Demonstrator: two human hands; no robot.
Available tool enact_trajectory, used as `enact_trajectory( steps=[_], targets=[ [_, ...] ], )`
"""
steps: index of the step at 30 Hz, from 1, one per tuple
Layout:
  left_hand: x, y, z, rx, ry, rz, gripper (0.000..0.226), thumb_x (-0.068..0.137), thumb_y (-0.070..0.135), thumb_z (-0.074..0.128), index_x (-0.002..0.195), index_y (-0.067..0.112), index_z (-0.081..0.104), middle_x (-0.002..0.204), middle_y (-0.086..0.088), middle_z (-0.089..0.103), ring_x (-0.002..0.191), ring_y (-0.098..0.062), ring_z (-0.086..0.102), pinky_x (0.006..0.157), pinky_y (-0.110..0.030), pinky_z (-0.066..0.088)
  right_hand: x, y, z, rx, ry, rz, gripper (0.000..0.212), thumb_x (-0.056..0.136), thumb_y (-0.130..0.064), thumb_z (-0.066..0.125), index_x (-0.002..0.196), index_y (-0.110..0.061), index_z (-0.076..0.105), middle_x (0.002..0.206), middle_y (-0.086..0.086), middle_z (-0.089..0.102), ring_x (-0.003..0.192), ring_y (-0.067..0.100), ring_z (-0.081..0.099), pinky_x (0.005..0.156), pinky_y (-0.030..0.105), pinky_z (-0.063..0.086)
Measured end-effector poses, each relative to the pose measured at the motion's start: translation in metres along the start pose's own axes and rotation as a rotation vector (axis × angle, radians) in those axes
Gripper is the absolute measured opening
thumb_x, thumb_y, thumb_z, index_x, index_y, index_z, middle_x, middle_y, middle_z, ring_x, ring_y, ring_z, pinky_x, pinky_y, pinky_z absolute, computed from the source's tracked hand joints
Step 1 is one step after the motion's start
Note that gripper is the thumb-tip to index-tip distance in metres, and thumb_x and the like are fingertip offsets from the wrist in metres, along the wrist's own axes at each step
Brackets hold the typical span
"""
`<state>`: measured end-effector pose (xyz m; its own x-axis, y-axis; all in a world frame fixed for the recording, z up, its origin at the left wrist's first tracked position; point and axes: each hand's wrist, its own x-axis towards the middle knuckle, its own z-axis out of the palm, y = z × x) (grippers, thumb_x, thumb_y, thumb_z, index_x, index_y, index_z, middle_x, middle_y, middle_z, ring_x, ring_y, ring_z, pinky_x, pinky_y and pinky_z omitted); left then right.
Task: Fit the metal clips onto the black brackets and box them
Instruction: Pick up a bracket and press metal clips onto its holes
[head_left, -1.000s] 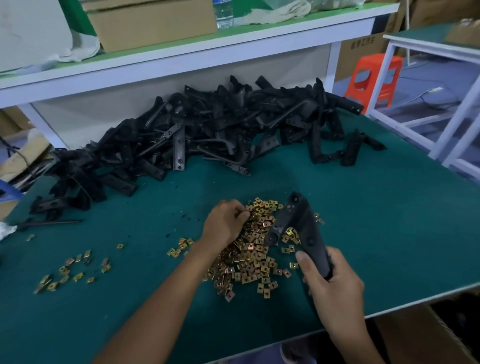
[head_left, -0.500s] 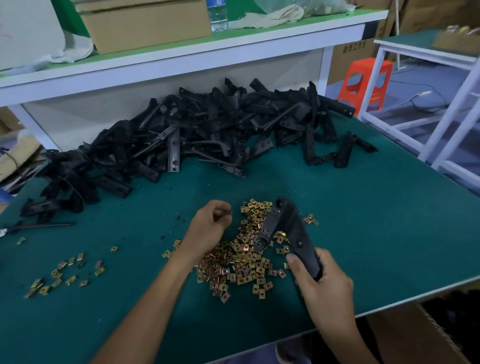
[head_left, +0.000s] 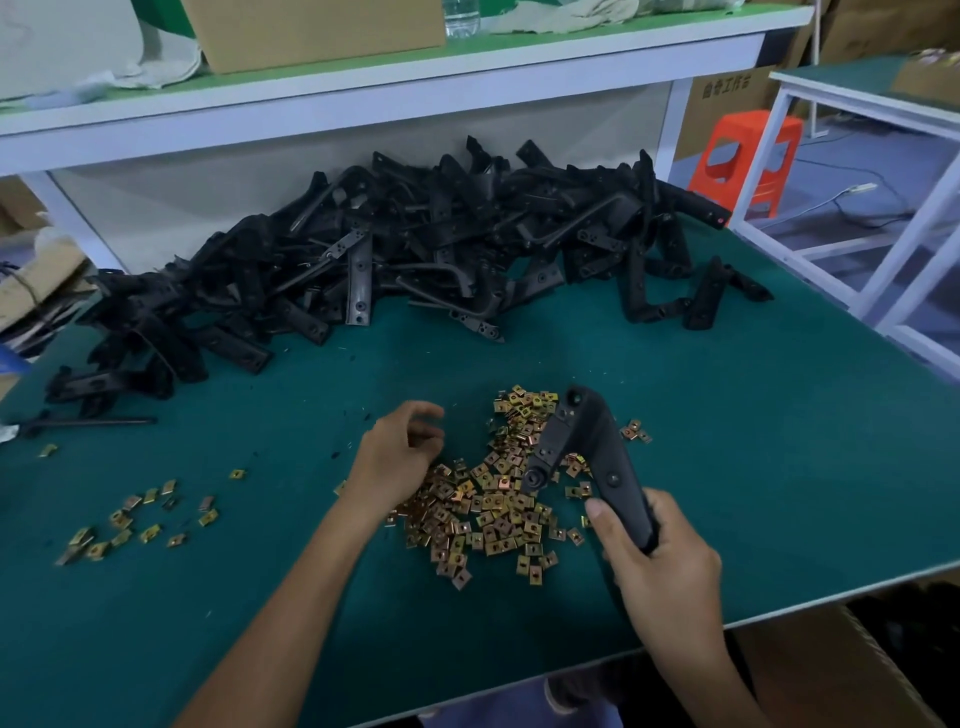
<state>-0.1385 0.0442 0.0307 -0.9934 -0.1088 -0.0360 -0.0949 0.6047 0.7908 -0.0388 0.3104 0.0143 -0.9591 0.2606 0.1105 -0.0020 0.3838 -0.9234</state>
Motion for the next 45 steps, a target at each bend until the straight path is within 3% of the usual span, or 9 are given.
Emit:
enact_trajectory(
  steps=[4,8,12,16,22,28,33,39,45],
  targets=[
    [-0.001,-0.005,-0.006,0.158,0.034,0.042,0.025,0.093,0.018,0.071,0.116,0.028,0.065,0.097,0.018,0.069,0.087,0.011,0.06,0.069,0.001,0.039,0.0,0.0,0.0,-0.003,0.0,-0.002,0.031,0.075,-0.069,0.062,0.087,-0.04,0.06,0.063,0.001,0.06,0.052,0.015,0.053,0.045,0.022,0.038],
    [-0.003,-0.009,-0.01,0.21,0.021,0.033,0.03,0.089,0.024,0.077,0.116,0.025,0.067,0.099,0.015,0.065,0.09,0.003,0.061,0.082,-0.018,0.049,-0.001,-0.001,0.0,-0.015,0.002,-0.008,0.034,0.074,-0.07,0.06,0.089,-0.04,0.06,0.065,0.001,0.062,0.056,0.016,0.056,0.049,0.023,0.04],
    [-0.001,-0.011,-0.017,0.296,0.05,-0.045,0.015,0.087,0.038,0.077,0.095,0.028,0.069,0.087,0.016,0.064,0.085,-0.006,0.061,0.066,-0.013,0.041,-0.001,-0.001,0.0,-0.01,-0.006,-0.002,0.031,0.074,-0.069,0.062,0.088,-0.042,0.06,0.065,0.001,0.062,0.055,0.017,0.056,0.047,0.023,0.04],
    [-0.005,-0.002,-0.015,0.392,0.065,0.051,0.014,0.098,0.025,0.063,0.109,0.02,0.07,0.103,0.004,0.069,0.099,-0.016,0.065,0.085,-0.029,0.051,-0.001,0.0,-0.001,-0.019,-0.01,-0.003,0.034,0.073,-0.07,0.061,0.089,-0.041,0.06,0.065,0.001,0.061,0.055,0.016,0.055,0.046,0.022,0.039],
    [-0.037,0.028,-0.014,0.013,-0.014,0.112,0.025,0.103,0.025,0.055,0.117,0.039,0.07,0.104,0.027,0.068,0.099,0.011,0.061,0.083,-0.01,0.046,-0.001,0.001,0.0,-0.022,-0.032,-0.024,0.032,0.076,-0.068,0.062,0.088,-0.039,0.06,0.064,0.005,0.058,0.052,0.019,0.051,0.045,0.027,0.038],
    [-0.076,0.055,0.008,-0.493,-0.062,0.025,0.018,0.093,0.014,0.07,0.097,0.03,0.076,0.092,0.004,0.075,0.086,-0.008,0.068,0.081,-0.024,0.057,-0.001,0.002,-0.001,-0.028,-0.035,-0.044,0.032,0.078,-0.067,0.062,0.085,-0.035,0.06,0.064,0.006,0.058,0.053,0.02,0.052,0.047,0.028,0.038],
    [-0.081,0.066,0.025,-0.621,-0.107,-0.024,0.022,0.098,0.014,0.065,0.107,0.028,0.079,0.1,-0.003,0.077,0.091,-0.014,0.068,0.087,-0.027,0.058,0.0,0.004,-0.002,0.021,-0.042,-0.049,0.034,0.08,-0.064,0.064,0.086,-0.03,0.062,0.062,0.008,0.058,0.055,0.026,0.054,0.05,0.038,0.042],
    [-0.078,0.071,0.027,-0.76,-0.131,-0.035,0.021,0.097,0.008,0.063,0.108,0.017,0.078,0.099,-0.008,0.078,0.086,-0.013,0.072,0.075,-0.019,0.055,0.002,0.005,-0.001,0.065,-0.062,-0.046,0.04,0.081,-0.07,0.061,0.085,-0.031,0.063,0.062,0.005,0.058,0.05,0.007,0.049,0.046,0.031,0.04],
    [-0.076,0.07,0.024,-0.688,-0.151,0.034,0.021,0.095,0.006,0.066,0.103,0.021,0.078,0.09,0.0,0.077,0.08,-0.009,0.069,0.074,-0.018,0.054,0.004,0.009,0.0,0.058,-0.073,-0.054,0.037,0.082,-0.068,0.062,0.088,-0.032,0.064,0.061,0.004,0.056,0.051,0.011,0.048,0.047,0.033,0.04]
  ],
)
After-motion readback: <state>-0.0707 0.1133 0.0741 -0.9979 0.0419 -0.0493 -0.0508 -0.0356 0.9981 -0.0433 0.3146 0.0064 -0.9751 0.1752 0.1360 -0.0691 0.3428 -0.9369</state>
